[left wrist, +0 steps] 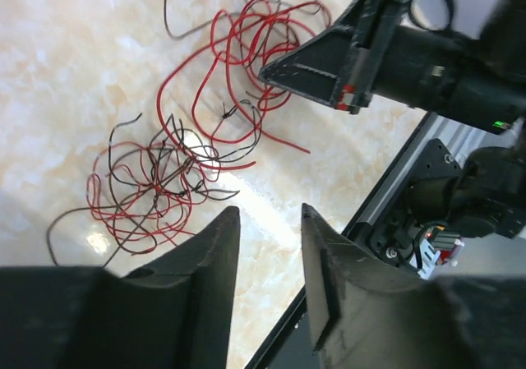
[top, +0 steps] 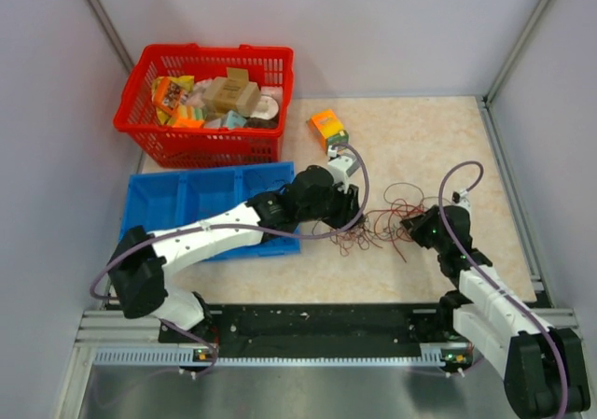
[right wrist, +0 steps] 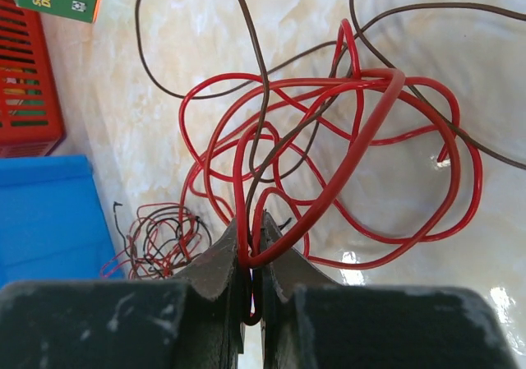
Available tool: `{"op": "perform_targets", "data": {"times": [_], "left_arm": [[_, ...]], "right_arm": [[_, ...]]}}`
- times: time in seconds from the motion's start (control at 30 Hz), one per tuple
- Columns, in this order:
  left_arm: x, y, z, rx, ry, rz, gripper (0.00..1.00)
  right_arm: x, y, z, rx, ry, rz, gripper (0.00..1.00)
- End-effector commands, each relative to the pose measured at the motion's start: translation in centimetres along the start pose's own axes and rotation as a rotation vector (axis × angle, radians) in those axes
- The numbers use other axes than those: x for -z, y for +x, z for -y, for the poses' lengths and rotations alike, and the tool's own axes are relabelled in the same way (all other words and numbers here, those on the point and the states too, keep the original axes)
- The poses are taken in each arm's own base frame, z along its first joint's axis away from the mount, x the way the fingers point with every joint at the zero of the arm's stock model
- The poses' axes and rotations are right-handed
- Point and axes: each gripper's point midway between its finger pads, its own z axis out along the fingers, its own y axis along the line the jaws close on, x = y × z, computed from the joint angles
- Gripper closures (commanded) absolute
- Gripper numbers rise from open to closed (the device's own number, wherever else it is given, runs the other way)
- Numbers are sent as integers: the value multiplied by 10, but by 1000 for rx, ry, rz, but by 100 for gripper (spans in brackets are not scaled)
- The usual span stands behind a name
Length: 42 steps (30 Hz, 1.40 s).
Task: Untangle the cables
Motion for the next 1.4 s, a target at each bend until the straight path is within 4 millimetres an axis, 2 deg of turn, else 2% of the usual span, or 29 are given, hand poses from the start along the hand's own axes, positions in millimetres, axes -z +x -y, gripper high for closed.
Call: {"op": "perform_targets", "data": {"times": [0.0,0.1,0.23,0.3,0.43,0.53,0.57,0.63,0.73,0.93,1.1,1.23,1.3,1.33,1.37], "left_arm": [[-28,14,-10,25,-33,-59,52],[-37,25,-31,49,-150,-107,46],[-43,29,-75,63,-372,-88,48],[-53,30,-88,71,-403,-105,50],[-71,26,-97,64,-377,-127,49],[-83,29,-110,64,-396,-159,48],[-86,33,-116,71,-411,-181,51],[-89,37,-120,92,-413,-216,54],[-92,42,-120,102,-402,-225,53],[-101,69,-123,142,-377,-284,53],[-108,59,-121,118,-357,-252,68],[-112,56,-119,113,-360,-285,87],[-113,55,-119,105,-358,-282,88],[-113,55,-120,101,-363,-280,85],[-111,53,-121,98,-372,-276,79]], "right_arm": [[2,0,7,8,21,6,100],[3,2,6,8,12,-2,100],[3,2,4,17,0,-2,100],[3,2,2,20,-5,-4,100],[2,2,2,32,-9,-9,100],[1,3,3,41,-3,-11,100],[1,2,4,42,0,-10,100],[0,3,6,45,4,-14,100],[-1,3,4,45,-1,-11,100],[-5,4,0,39,-15,-30,100],[-6,5,0,30,-19,-32,100],[-6,5,-1,27,-19,-37,100],[-6,4,-2,25,-16,-33,100],[-6,3,-3,27,-19,-35,100],[-6,2,-4,26,-20,-32,100]]}}
